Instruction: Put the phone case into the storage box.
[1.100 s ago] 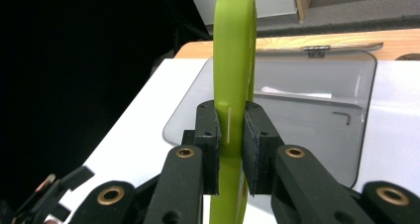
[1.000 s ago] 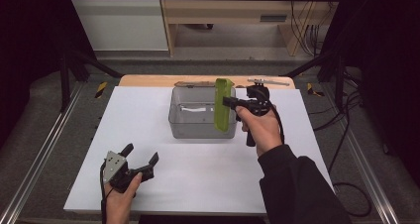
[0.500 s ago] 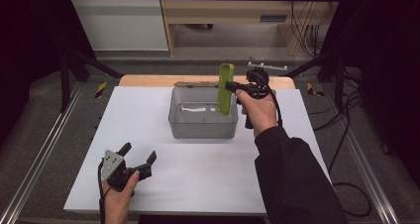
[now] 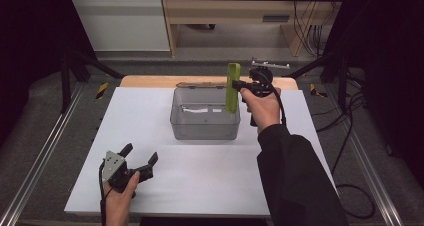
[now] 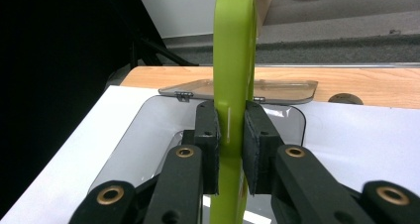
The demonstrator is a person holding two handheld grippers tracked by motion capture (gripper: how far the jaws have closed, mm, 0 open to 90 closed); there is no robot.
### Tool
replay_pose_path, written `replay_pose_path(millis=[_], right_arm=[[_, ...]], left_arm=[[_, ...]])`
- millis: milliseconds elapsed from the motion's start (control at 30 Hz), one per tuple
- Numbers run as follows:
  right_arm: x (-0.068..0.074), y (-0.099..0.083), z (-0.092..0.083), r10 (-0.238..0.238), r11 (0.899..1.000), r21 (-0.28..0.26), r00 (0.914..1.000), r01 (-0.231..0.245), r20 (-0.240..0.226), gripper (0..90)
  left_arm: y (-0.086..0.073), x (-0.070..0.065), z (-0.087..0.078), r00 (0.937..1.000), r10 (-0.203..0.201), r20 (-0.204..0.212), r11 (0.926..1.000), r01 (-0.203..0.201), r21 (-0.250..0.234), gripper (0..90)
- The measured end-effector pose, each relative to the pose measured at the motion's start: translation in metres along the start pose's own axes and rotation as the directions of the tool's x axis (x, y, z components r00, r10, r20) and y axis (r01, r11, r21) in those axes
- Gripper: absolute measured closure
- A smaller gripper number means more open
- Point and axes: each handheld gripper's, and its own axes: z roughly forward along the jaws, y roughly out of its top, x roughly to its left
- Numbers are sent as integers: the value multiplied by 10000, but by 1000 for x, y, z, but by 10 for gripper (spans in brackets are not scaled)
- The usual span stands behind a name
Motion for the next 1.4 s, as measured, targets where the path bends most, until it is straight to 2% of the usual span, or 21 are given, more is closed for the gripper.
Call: replay_pose_path(millis=[433, 1400], right_arm=[[0, 2, 4, -109, 9999, 56, 9998, 108, 155, 789], [-4, -1, 11, -332, 9989, 354, 9978, 312, 566, 788]], left_arm=[[1, -1, -1, 9998, 177, -1, 9998, -177, -39, 25], [1, -1, -1, 9997, 231, 82, 9997, -231, -52, 20]])
